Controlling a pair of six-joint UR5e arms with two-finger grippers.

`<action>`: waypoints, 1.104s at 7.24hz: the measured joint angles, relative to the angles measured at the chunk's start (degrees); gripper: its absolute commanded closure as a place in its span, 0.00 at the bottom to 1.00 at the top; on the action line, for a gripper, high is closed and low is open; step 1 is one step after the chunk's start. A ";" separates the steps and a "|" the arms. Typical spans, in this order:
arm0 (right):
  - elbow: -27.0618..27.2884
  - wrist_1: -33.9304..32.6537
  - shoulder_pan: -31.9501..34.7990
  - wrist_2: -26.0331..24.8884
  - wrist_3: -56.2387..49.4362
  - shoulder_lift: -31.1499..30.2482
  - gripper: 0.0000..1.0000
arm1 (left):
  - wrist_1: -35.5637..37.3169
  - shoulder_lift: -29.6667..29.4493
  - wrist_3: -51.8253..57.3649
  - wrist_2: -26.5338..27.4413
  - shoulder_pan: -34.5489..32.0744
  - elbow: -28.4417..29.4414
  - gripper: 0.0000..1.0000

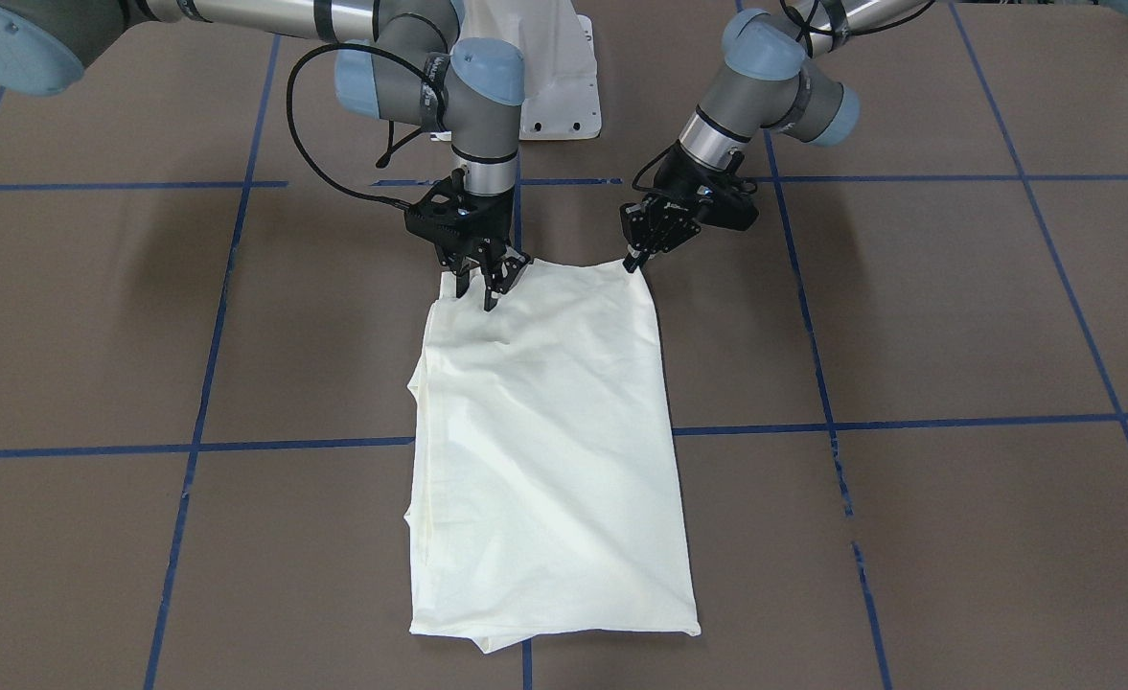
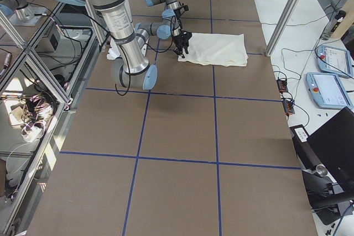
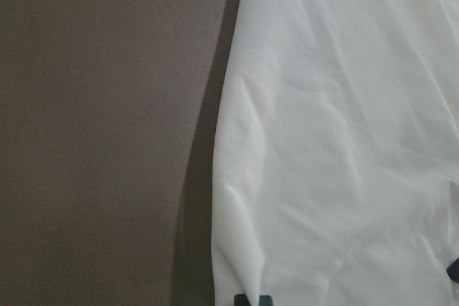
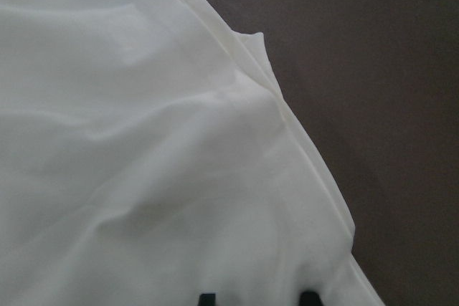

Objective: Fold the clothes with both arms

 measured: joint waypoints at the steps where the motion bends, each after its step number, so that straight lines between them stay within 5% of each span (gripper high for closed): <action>1: 0.20 -0.01 0.31 0.07 0.01 0.11 1.00 | 0.00 -0.13 -0.02 0.00 0.00 -0.01 1.00; 6: 1.74 -0.11 1.02 0.20 0.01 -0.08 1.00 | 0.23 -0.48 0.02 -0.10 0.01 -0.79 1.00; 8: 9.49 -0.81 1.33 0.34 -0.19 -3.20 1.00 | 1.93 -0.06 0.16 -2.72 -0.86 -5.29 1.00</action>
